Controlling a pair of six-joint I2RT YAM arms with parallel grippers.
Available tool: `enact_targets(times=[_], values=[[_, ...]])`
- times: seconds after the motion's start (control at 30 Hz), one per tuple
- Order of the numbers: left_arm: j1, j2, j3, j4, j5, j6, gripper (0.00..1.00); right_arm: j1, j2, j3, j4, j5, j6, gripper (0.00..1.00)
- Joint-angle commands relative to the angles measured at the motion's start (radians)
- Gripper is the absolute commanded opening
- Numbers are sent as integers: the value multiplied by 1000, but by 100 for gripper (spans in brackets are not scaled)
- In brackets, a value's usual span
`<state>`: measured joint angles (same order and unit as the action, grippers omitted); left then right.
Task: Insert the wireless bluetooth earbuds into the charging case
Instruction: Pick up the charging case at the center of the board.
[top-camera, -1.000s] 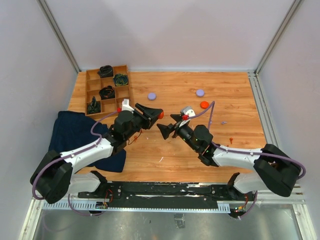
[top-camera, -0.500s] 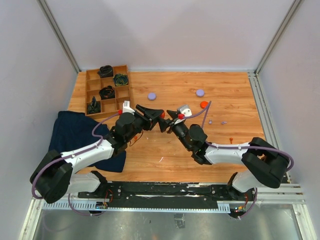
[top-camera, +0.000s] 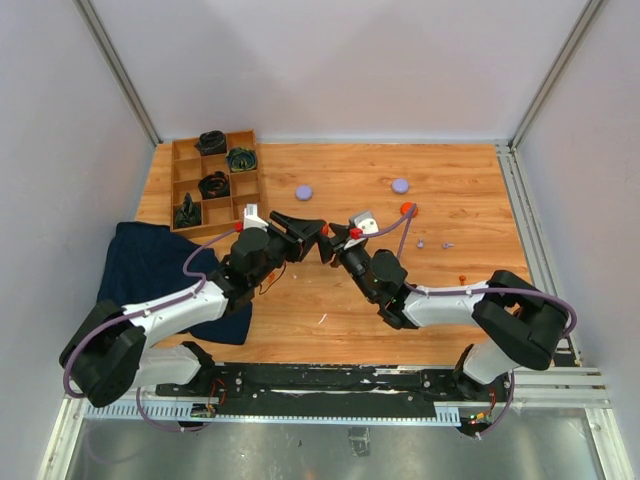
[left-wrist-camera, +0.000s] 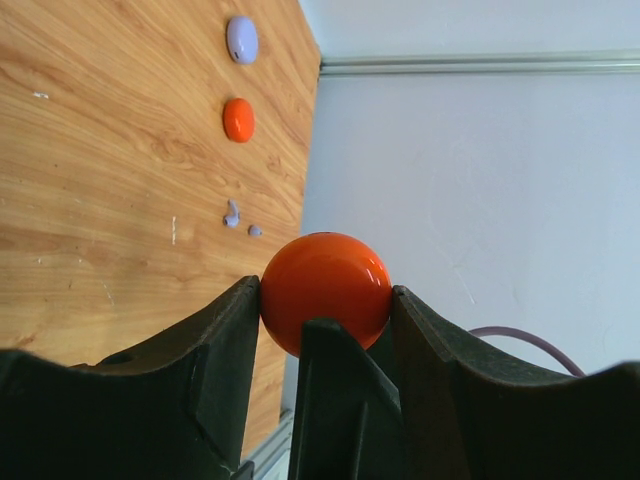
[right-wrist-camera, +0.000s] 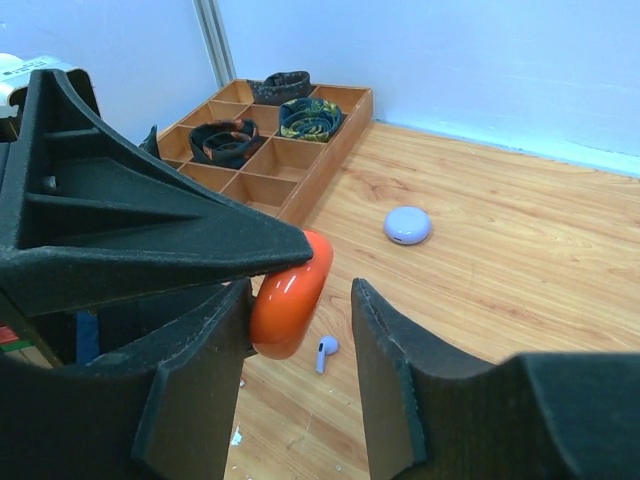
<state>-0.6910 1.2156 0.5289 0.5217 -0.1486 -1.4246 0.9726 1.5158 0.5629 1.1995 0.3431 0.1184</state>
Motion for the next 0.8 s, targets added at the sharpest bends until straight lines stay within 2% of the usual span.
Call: enact_targets(times=[0.0,0.13,0.23,0.47,0.63,0.77], values=[[-11,-34,-17,41,-18,-8,47,23,17,30,22,58,-19,44],[-12,-39,-29,47,-26,-13,48,23,15,27,20,67,-19,36],[-12,-46,-39,55,-29,-13,51,23,3,22,9,67,-20,27],[-12,-69,-56,58,-33,7,67,21,-49,8,-49,71,-11,14],[-12,-99,-61,63,-28,68,78,14,-134,-1,-182,32,1,13],[-12,-135,-61,64,-9,204,83,-27,-260,-4,-356,-83,19,13]])
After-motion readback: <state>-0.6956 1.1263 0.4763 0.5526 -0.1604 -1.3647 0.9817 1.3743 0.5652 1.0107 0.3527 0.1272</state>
